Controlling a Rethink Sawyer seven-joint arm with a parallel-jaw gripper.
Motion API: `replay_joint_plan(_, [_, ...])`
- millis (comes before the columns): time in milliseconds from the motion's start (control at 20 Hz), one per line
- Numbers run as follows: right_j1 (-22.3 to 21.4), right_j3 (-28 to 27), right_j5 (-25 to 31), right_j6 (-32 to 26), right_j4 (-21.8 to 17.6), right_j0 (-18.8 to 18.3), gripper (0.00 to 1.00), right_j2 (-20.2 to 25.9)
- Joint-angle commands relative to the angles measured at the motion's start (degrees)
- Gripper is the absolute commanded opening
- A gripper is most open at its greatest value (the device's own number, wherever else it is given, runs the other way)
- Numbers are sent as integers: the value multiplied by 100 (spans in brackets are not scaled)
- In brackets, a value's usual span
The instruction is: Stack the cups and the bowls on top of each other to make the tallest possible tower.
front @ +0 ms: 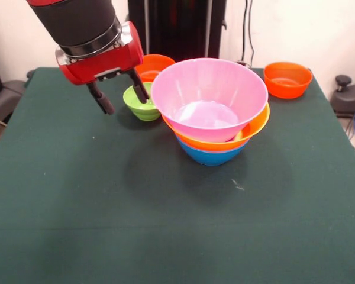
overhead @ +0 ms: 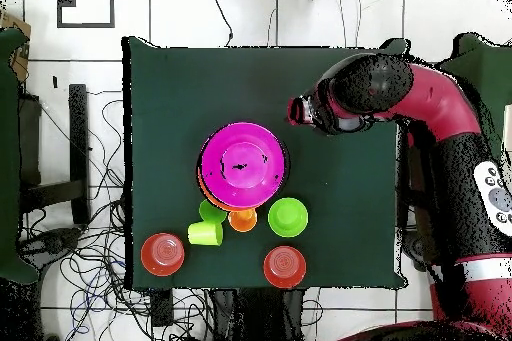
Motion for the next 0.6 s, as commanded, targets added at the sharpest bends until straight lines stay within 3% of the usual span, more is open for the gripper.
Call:
replay_joint_plan(50, [490,388,-170,-1129,-439,187,100,67])
replay_joint_plan(600, [663,412,-412,-1181,-651,130,100,33])
